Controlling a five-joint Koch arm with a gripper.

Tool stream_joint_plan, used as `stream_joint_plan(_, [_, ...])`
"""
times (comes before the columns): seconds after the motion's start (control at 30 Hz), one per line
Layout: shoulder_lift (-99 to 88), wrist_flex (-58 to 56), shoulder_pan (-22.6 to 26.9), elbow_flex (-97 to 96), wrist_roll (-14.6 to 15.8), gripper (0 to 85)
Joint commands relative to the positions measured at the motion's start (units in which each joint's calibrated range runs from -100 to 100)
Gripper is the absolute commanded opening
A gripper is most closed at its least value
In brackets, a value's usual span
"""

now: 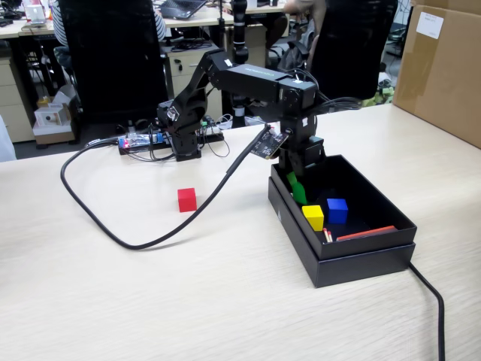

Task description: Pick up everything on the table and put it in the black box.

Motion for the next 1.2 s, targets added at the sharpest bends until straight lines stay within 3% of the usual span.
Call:
stream_joint_plan(0.0, [-2.89, -0.82, 0.39, 4.61, 0.29, 43.0])
stream_joint_plan(0.2, [-19.19, -1.43, -1.17, 2.08, 0.05, 43.0])
stream_joint_plan(0.43, [-51.32, -2.38, -7.52, -9.80, -5.13, 42.8])
stream_joint_plan(0.67, [-67.38, -2.38, -16.75, -32.28, -11.23, 43.0])
stream_joint_plan(0.83, [-65.89, -1.77, -22.71, -49.96, -14.85, 46.7])
stream_joint_plan(1.17, [-54.07, 5.66, -23.30, -55.58, -13.92, 46.1])
